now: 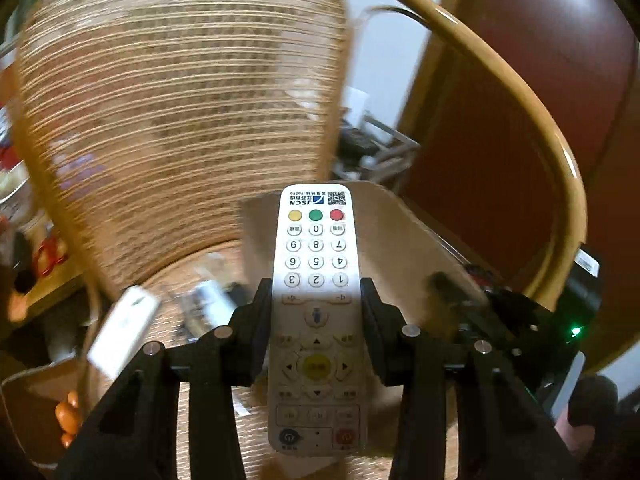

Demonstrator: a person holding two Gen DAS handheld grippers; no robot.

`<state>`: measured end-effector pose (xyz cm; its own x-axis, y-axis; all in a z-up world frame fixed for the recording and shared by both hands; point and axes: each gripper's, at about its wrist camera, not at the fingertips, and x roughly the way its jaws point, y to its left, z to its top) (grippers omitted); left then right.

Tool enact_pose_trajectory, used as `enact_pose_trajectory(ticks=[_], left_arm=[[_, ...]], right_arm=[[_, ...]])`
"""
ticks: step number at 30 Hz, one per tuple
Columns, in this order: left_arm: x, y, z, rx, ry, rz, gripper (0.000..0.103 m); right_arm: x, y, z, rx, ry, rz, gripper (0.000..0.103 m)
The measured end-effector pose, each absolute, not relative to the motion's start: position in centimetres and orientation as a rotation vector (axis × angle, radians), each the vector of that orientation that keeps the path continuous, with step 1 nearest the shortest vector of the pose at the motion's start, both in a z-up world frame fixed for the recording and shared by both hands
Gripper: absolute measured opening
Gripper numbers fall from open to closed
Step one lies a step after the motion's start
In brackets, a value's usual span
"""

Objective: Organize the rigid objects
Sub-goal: 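Carry the remote with the left tool into the box and release, then return the left tool to the seat and grasp the white square pad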

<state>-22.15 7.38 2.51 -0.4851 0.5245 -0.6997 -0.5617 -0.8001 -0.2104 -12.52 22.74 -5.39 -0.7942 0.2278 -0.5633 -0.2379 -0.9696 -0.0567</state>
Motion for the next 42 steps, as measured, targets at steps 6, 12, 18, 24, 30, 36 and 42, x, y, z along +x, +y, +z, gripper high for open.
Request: enact_pose_trajectory(ticks=[6, 12, 18, 24, 30, 36, 42], left_arm=[[-21.3, 12.5, 0.3, -1.091, 0.187, 2.204, 0.039], [-21.2, 14.1, -1.3, -1.128, 0.256, 2.222, 0.042], [-20.8, 13.2, -0.5, -1.064, 0.281, 2.286, 0.082], [-19.9, 10.6, 0.9, -0.981, 0.295, 2.354, 0.083], [-20.6, 4.6, 1.3, -0.984, 0.246, 2.484, 0.092], [-20.8, -0.2, -2.3, -1.182, 0.146, 2.443, 0.092], [-18.2, -0.6, -4.6, -1.224, 0.207, 2.387, 0.092]], right_arm=[[-12.6, 22.7, -5.4, -0.877, 0.021, 2.764, 0.012], [-12.7, 22.7, -5.4, -0.896, 0.011, 2.771, 0.008], [-12.6, 22.6, -5.4, -0.895, 0.015, 2.764, 0.008], [-12.7, 22.6, -5.3, -0.903, 0.015, 2.763, 0.008], [-12.7, 22.7, -5.2, -0.909, 0.020, 2.766, 0.008], [-13.1, 23.1, -5.4, -0.954, 0.064, 2.756, 0.009], [-13.5, 23.0, -5.3, -0.963, 0.022, 2.717, 0.009]])
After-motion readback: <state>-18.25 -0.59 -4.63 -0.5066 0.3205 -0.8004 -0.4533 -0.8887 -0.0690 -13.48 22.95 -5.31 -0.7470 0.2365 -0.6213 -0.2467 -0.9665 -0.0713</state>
